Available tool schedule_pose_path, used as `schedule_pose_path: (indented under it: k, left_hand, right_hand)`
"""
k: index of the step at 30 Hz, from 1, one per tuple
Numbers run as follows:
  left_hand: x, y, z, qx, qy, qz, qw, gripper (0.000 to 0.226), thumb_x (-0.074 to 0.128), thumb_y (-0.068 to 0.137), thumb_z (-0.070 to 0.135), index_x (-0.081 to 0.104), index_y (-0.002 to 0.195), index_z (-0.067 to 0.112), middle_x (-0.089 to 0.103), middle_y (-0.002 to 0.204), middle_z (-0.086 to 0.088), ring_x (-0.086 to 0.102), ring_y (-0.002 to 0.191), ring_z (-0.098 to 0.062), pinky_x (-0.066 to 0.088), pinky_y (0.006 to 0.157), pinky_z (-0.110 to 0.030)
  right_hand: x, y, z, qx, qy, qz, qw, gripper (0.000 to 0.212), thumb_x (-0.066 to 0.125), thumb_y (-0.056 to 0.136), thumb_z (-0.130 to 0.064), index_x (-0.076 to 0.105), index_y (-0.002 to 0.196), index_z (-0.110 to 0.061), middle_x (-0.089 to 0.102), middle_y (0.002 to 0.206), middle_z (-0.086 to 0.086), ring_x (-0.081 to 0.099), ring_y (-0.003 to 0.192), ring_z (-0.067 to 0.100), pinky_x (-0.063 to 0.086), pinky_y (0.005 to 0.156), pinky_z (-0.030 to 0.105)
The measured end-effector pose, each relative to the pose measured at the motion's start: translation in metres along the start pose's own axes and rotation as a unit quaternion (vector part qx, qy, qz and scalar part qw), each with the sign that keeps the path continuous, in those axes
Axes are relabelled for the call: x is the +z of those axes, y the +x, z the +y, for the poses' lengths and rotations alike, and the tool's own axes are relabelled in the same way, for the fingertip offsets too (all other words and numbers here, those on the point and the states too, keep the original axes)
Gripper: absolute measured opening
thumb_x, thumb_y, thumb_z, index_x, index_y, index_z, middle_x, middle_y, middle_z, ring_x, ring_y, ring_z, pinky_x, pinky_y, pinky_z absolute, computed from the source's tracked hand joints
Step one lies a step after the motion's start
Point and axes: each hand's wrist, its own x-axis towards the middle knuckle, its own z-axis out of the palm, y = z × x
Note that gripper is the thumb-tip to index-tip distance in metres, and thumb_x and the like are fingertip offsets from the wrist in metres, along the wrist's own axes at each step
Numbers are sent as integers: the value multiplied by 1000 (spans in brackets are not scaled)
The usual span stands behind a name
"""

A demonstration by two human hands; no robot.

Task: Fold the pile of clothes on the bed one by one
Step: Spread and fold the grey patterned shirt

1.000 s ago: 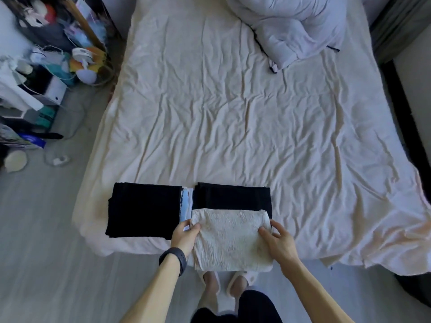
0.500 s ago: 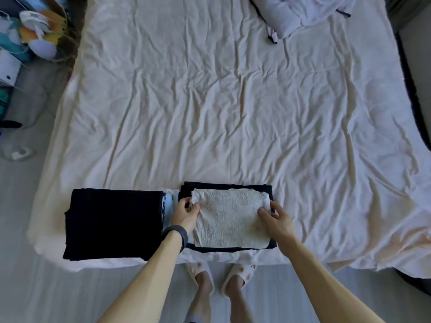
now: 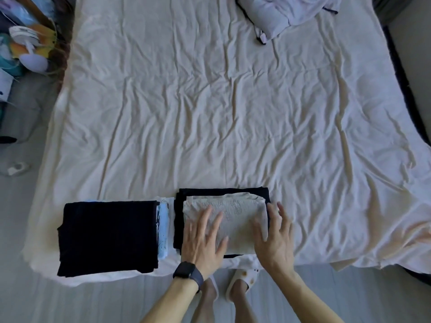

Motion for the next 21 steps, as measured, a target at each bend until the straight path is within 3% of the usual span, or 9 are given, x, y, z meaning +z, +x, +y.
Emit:
schedule_pose_path:
  k: [2, 4, 6, 8, 12, 14, 19, 21]
  left_hand:
    - [9, 2, 6, 42, 50, -62, 996, 66, 47, 90, 48, 42, 151, 24, 22, 165, -3, 25, 151, -24, 27, 116, -56]
    - [14, 11, 8, 52, 90, -91, 990, 66, 42, 88, 46, 46, 149, 22, 17, 166, -1, 19, 153, -22, 18, 118, -56]
    - [17, 20, 4, 49, 105, -109, 987, 66, 39, 92, 50, 40, 152, 24, 18, 166, 2, 17, 153, -21, 14, 119, -56]
    - [22, 29, -6, 45, 114, -117, 986, 67, 36, 96, 56, 30, 156, 29, 16, 166, 6, 13, 154, -23, 12, 119, -56]
    - [34, 45, -27, 48, 131, -141, 980, 71, 27, 95, 69, 10, 158, 41, 3, 167, 15, 4, 155, -28, 8, 121, -56]
    - [42, 49, -31, 52, 128, -142, 980, 72, 27, 94, 71, 11, 158, 43, 4, 167, 16, 3, 155, -28, 9, 121, -56]
    - [47, 60, -31, 48, 101, -114, 987, 74, 38, 88, 72, 26, 155, 43, 24, 163, 14, 18, 152, -30, 19, 118, -57]
    - [43, 66, -32, 46, 100, -116, 987, 78, 41, 84, 74, 28, 154, 42, 28, 161, 13, 23, 150, -30, 24, 114, -57]
  right_hand:
    - [8, -12, -1, -142, -50, 10, 989, 56, 56, 98, -31, 46, 152, -16, 38, 160, 13, 34, 148, 30, 36, 113, 48]
    - [17, -12, -2, -209, -87, -46, 973, 60, 49, 96, -22, 40, 155, -18, 27, 166, 8, 21, 154, 25, 23, 120, 50]
    - [27, -2, 1, -210, -131, -86, 965, 60, 37, 100, -29, 32, 158, -17, 17, 169, 3, 11, 157, 22, 13, 123, 51]
    - [36, 13, 5, -191, -149, -110, 964, 60, 29, 105, -39, 28, 160, -16, 16, 169, 2, 9, 157, 20, 14, 121, 53]
    - [53, 25, 19, -186, -129, -140, 964, 66, 29, 105, -48, 17, 162, -18, 10, 170, 1, 3, 157, 21, 15, 124, 51]
    - [63, 28, 26, -173, -112, -143, 968, 68, 31, 104, -50, 15, 163, -19, 8, 171, -1, 3, 157, 20, 18, 123, 50]
    - [62, 49, 27, -176, -95, -122, 972, 71, 43, 96, -58, 41, 154, -17, 34, 163, 1, 30, 150, 22, 33, 114, 48]
    - [61, 58, 25, -181, -107, -120, 970, 77, 45, 89, -61, 44, 152, -17, 34, 162, 0, 25, 153, 22, 23, 117, 56]
